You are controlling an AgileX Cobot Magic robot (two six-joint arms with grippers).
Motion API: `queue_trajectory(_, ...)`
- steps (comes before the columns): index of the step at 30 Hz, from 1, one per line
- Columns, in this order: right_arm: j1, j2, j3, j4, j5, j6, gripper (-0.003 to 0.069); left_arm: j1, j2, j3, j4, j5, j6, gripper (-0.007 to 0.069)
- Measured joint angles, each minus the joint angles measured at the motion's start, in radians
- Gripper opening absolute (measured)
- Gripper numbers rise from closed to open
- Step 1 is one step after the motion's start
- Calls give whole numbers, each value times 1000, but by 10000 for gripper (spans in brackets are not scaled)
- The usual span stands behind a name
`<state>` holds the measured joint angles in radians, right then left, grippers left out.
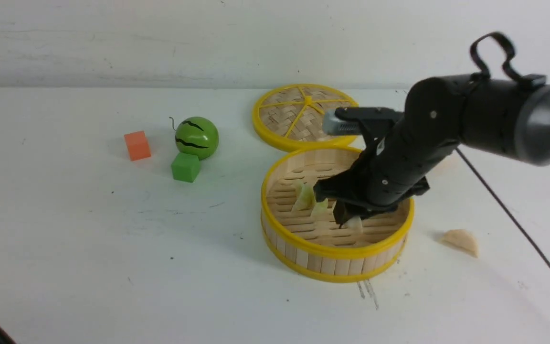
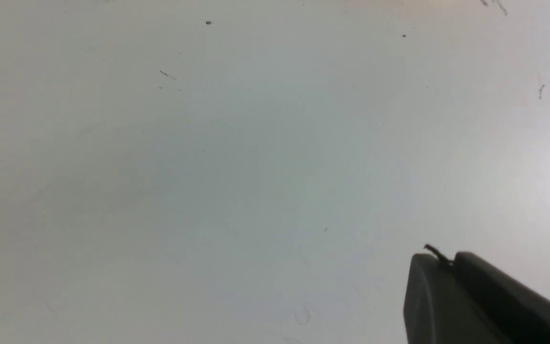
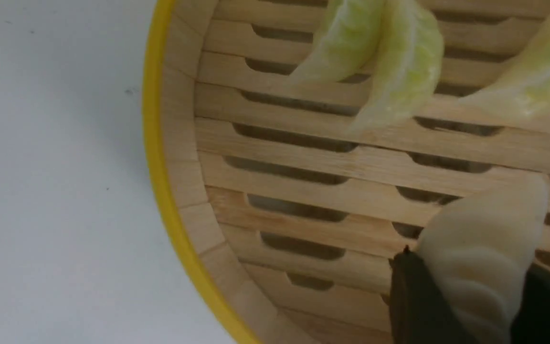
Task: Put the dumplings into the steamer on the white table.
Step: 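Place the dumpling in the bamboo steamer basket with the right gripper, then reach for and grasp a dumpling lying on the table beside the steamer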
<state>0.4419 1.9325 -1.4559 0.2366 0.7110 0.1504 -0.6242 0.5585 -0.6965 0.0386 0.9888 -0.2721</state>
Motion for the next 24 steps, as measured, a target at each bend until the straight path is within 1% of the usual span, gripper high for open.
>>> queue_trajectory(4,0,48,0,34,-45,-3,188,0,0,0,0,0,0,45)
queue_trajectory(6,0,56,0,39,-63,-4,199,0,0,0,0,0,0,48)
queue_trajectory(10,0,58,-3,41,-79,-7,285,0,0,0,0,1,0,49)
queue_trajectory(11,0,54,-6,40,-72,-7,338,0,0,0,0,1,0,49)
queue_trajectory(14,0,36,-35,27,2,-22,451,0,0,0,0,1,0,49)
queue_trajectory(16,0,21,-43,15,37,-39,478,0,0,0,0,2,0,49)
queue_trajectory(17,0,-13,-51,-11,92,-71,508,0,0,0,0,4,0,51)
queue_trajectory(19,0,-65,-54,-67,168,-94,525,0,0,0,0,8,0,55)
queue_trajectory(21,-4,-109,-54,-140,233,-96,528,0,0,0,0,9,0,57)
queue_trajectory(24,-38,-164,-24,-246,283,-79,525,0,0,0,0,9,0,57)
